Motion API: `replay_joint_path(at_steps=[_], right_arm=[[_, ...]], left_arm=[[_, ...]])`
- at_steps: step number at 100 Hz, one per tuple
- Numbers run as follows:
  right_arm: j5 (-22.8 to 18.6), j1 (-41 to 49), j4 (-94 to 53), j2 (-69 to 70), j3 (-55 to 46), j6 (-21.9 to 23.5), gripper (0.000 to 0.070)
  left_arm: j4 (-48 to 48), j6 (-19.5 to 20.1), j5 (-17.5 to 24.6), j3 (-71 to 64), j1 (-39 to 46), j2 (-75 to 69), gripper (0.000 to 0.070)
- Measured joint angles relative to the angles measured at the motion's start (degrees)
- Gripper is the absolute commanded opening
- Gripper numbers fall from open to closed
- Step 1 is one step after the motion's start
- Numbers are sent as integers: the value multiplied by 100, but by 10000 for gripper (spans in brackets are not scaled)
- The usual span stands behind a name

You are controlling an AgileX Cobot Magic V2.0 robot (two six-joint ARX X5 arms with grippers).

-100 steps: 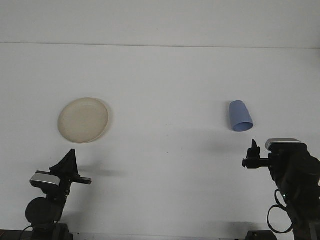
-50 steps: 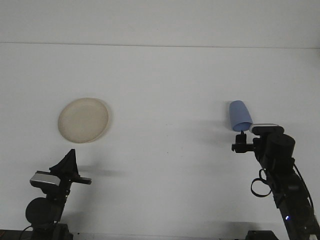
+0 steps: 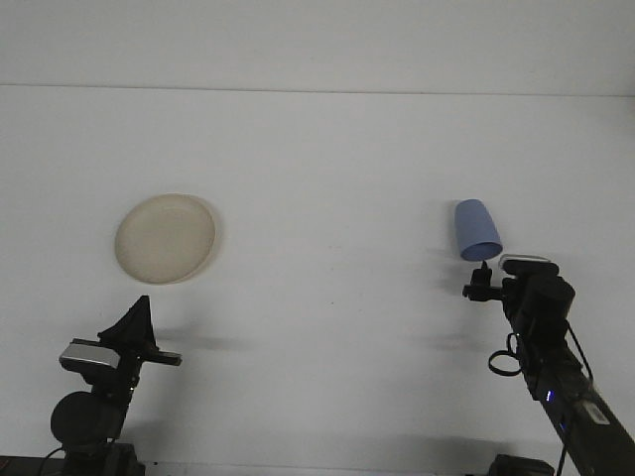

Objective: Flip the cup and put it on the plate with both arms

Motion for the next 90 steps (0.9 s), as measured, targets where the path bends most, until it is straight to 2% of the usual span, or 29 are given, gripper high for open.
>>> replay_joint_path(at_steps=[31,82,90], right_arm=[[-466,-166,1735,1283,4,-96,543],[-909,-385,2131,2302,750,-245,540],[-1047,-385,2131,2446,859,-251,508]], left_arm=[[0,0,0,0,0,0,11],[0,0,0,0,0,0,11],[0,0,0,0,0,0,11]])
